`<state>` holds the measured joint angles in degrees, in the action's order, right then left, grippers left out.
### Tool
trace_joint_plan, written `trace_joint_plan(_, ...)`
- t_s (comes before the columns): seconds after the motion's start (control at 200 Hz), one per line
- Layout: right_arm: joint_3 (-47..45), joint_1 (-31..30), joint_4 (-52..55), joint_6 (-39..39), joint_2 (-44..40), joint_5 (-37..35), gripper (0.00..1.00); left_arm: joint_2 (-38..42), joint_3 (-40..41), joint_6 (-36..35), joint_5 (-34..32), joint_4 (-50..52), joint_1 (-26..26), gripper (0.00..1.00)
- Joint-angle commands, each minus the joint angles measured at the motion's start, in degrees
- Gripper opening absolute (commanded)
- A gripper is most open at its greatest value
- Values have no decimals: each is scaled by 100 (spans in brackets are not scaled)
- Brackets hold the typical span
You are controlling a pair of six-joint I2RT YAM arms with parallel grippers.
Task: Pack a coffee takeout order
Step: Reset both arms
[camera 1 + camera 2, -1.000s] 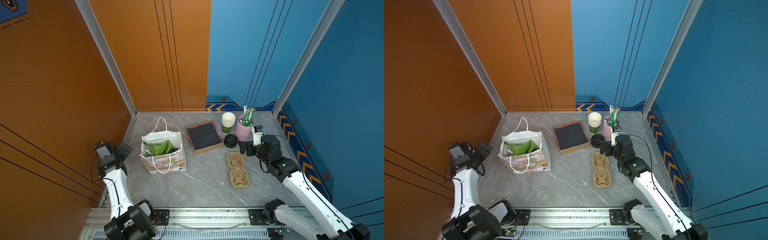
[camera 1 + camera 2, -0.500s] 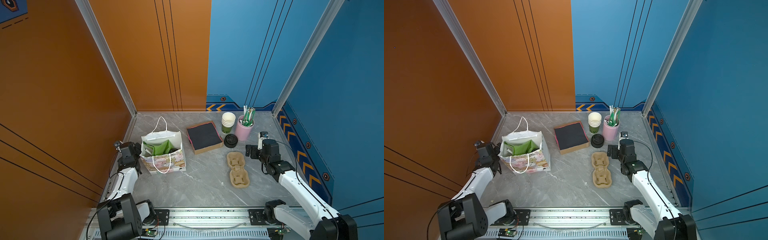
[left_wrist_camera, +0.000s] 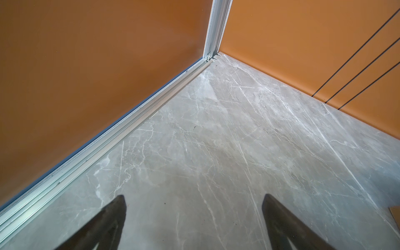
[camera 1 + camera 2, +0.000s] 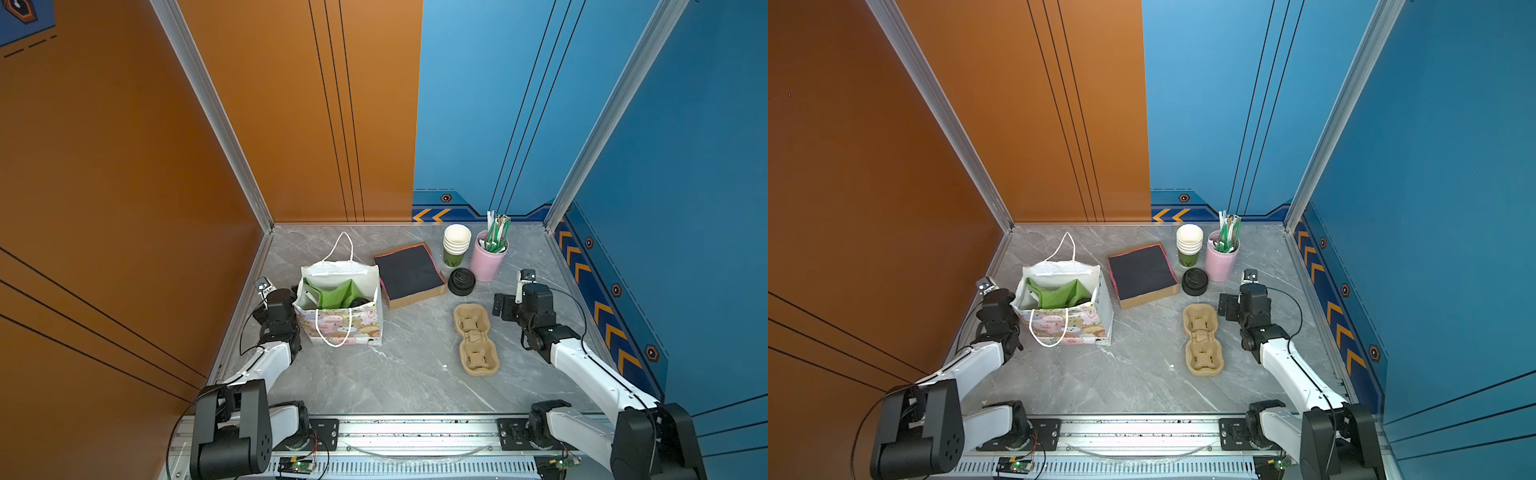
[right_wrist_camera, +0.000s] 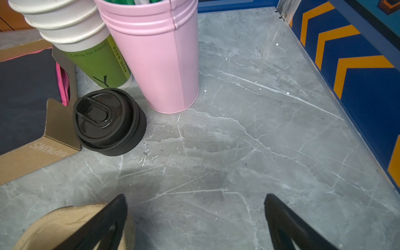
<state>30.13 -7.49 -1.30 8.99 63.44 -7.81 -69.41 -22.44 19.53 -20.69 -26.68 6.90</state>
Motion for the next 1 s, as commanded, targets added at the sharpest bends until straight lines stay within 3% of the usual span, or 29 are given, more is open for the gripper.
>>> trace_joint_plan(0.0, -94, 28, -317, -165, 113, -146, 100, -116, 210, -358, -152, -726, -127, 98)
trace_joint_plan(0.445, -955, 28, -2403, -565, 515, -136, 100, -779, 625, -1242, 375, -2354, -548, 98)
trace_joint_plan(0.736, -806, 89, -3228, -707, 1144, -107, 100, -1241, 678, -1473, 765, -2964, -602, 98)
trace_joint_plan(0.996, -375, 417, -3349, -700, 1764, 394, 100, -1619, 602, -1555, 953, -3203, -628, 98)
